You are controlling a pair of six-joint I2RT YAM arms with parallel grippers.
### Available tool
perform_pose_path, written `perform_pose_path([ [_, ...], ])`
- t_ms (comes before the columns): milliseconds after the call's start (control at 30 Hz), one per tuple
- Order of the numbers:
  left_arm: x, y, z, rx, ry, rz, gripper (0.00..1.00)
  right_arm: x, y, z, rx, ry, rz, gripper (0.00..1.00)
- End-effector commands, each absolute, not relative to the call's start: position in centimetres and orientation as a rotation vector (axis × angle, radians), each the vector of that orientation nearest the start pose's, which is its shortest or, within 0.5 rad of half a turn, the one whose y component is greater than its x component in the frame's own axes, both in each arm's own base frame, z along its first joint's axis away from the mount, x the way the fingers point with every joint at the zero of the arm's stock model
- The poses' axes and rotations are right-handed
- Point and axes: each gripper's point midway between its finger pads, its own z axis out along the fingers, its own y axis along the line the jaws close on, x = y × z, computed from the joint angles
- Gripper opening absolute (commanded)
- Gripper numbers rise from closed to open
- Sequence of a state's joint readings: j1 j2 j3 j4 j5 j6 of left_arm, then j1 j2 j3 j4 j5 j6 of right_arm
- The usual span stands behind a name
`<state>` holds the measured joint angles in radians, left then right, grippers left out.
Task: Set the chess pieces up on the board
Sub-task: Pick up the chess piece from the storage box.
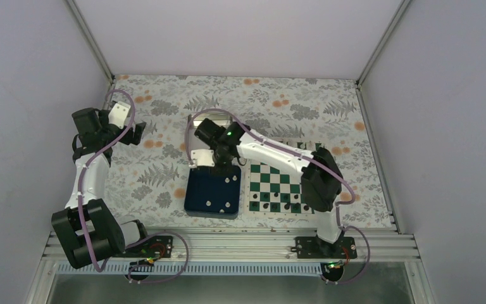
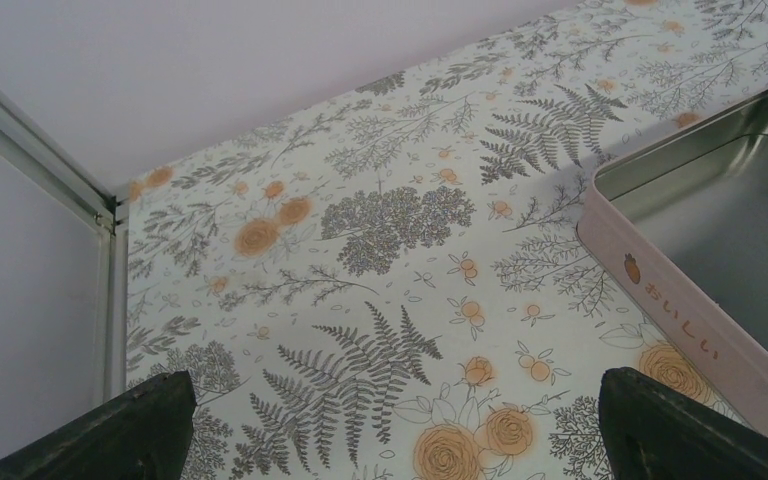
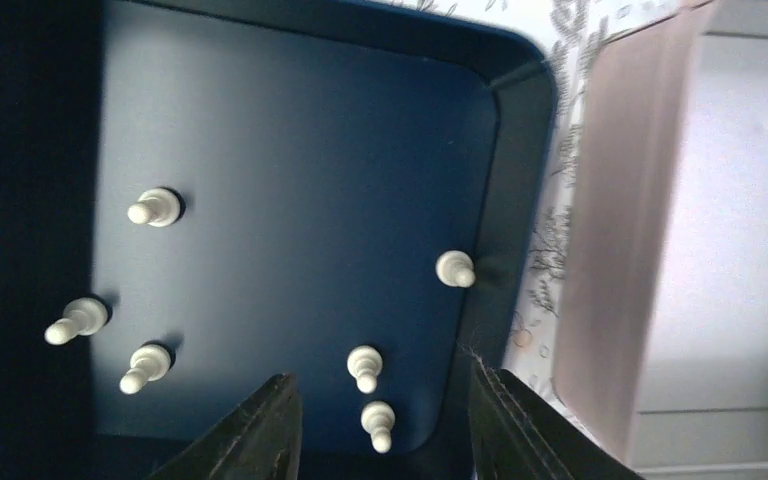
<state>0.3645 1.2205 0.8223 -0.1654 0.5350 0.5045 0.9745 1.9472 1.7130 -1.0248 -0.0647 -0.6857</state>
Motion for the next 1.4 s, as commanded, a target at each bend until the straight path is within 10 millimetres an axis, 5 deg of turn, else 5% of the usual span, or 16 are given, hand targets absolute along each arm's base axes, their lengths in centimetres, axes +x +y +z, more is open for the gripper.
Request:
perform_pose_path([
  [0, 37.2, 4.9, 21.0, 0.449, 1.968, -0.03, 1.0, 24.1, 36.7, 9.2, -2.168, 1.971, 0.068, 0.43],
  [300, 37.2, 4.9, 21.0, 0.453, 1.966, -0.036, 1.0, 23.8, 34.5, 6.0, -2.207, 2.037, -0.035, 0.42],
  [967, 37.2, 5.0, 20.4, 0.449, 1.978, -0.043, 1.0, 24.3, 33.8, 1.9, -2.248, 2.069, -0.086, 0.42],
  [1233, 37.2, 5.0, 20.2, 0.452, 1.981, -0.048, 1.0, 24.3, 34.1, 2.6, -2.235, 2.068, -0.045, 0.1],
  [1367, 37.2, 5.0, 20.3, 0.451, 1.979, -0.05, 1.0, 24.5, 34.7, 5.0, -2.196, 2.055, 0.023, 0.05],
])
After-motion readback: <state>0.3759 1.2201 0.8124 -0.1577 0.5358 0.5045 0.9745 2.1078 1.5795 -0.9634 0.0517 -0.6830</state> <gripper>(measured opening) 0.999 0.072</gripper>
